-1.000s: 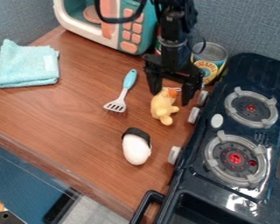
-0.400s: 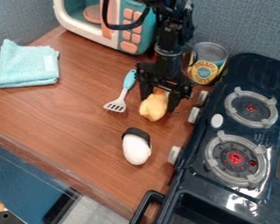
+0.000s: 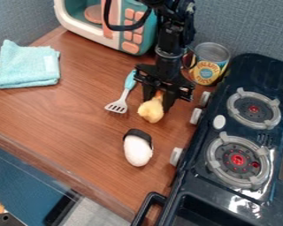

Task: Put the toy into left of table

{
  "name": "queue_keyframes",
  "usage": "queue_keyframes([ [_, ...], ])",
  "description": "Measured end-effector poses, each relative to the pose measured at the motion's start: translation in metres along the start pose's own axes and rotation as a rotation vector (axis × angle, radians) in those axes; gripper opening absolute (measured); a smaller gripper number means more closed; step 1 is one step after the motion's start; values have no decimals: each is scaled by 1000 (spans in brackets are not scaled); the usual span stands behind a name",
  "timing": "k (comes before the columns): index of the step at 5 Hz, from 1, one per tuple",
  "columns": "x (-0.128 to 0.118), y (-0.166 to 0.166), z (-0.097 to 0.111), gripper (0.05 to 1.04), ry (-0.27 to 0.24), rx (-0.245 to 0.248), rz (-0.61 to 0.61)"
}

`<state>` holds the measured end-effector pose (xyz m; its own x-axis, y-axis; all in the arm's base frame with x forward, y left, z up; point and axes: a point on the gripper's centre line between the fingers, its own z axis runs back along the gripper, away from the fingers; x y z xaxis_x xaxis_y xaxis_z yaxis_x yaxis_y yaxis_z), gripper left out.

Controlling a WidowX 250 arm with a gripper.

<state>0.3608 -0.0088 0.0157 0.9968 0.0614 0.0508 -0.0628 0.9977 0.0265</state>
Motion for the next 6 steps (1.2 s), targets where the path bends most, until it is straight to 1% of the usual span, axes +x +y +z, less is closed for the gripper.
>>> queue_keyframes([
  [1, 0, -1, 11, 434, -31, -13, -12],
  [2, -8, 17, 37, 434, -77, -16, 18],
  [3, -23, 44, 56, 434, -94, -6, 65],
  [4, -50, 80, 63, 434, -77, 27, 111],
  [5, -82, 114, 48, 434, -61, 12, 191],
  [6, -109, 135, 26, 434, -65, 24, 221],
])
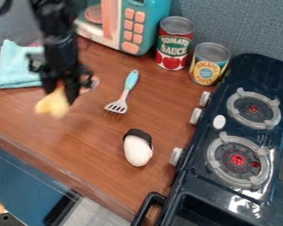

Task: Put the toy into left of table

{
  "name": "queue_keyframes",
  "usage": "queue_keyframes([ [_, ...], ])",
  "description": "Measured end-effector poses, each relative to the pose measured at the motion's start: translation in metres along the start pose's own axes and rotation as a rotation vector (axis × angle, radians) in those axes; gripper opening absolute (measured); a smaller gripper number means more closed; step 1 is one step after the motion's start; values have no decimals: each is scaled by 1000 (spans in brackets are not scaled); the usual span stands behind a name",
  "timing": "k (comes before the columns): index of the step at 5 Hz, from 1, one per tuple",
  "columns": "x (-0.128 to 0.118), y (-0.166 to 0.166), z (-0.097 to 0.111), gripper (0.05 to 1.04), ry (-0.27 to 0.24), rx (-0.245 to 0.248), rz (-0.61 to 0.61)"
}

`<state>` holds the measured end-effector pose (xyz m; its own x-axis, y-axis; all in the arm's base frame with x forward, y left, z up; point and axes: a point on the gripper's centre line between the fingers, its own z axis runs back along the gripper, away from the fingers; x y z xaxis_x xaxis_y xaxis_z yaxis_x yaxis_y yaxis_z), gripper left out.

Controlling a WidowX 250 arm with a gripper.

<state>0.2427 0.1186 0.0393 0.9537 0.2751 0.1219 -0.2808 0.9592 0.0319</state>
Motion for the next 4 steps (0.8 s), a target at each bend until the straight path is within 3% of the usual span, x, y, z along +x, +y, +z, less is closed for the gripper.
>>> queue_keyframes([
  [1, -9, 8, -11, 434, 21, 10, 2],
  [2, -16, 12, -20, 514, 67, 8, 28],
  [3, -15, 12, -17, 820, 85, 17, 44],
  [4, -11, 6, -10, 1007, 88, 23, 34],
])
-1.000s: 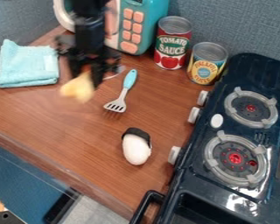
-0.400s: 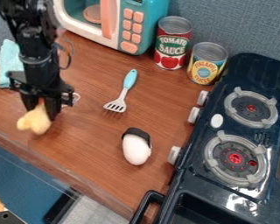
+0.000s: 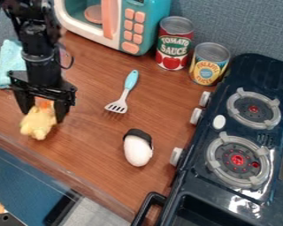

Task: Put the toy into left of table

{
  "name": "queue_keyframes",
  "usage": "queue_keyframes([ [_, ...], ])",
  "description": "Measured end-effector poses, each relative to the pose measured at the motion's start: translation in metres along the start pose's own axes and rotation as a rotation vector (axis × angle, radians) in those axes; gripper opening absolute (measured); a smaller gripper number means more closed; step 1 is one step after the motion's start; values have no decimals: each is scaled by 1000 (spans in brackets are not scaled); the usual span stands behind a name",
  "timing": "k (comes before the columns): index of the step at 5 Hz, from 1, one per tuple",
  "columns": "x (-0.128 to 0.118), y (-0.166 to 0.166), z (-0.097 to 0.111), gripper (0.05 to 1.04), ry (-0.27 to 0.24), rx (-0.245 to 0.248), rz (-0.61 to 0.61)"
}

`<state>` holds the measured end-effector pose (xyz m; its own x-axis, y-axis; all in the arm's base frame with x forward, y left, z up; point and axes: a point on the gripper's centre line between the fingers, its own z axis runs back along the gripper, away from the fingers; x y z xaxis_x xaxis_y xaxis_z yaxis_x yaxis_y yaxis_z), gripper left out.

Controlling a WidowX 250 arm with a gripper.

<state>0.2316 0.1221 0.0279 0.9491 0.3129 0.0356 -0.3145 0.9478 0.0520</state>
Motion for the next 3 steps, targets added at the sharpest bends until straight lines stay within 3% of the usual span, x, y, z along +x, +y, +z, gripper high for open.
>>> queue_keyframes([
  [1, 8, -2, 22, 1003, -33, -5, 1],
  [2, 13, -8, 59, 999, -140, -25, 3],
  [3, 24, -33, 70, 999, -232, -45, -71],
])
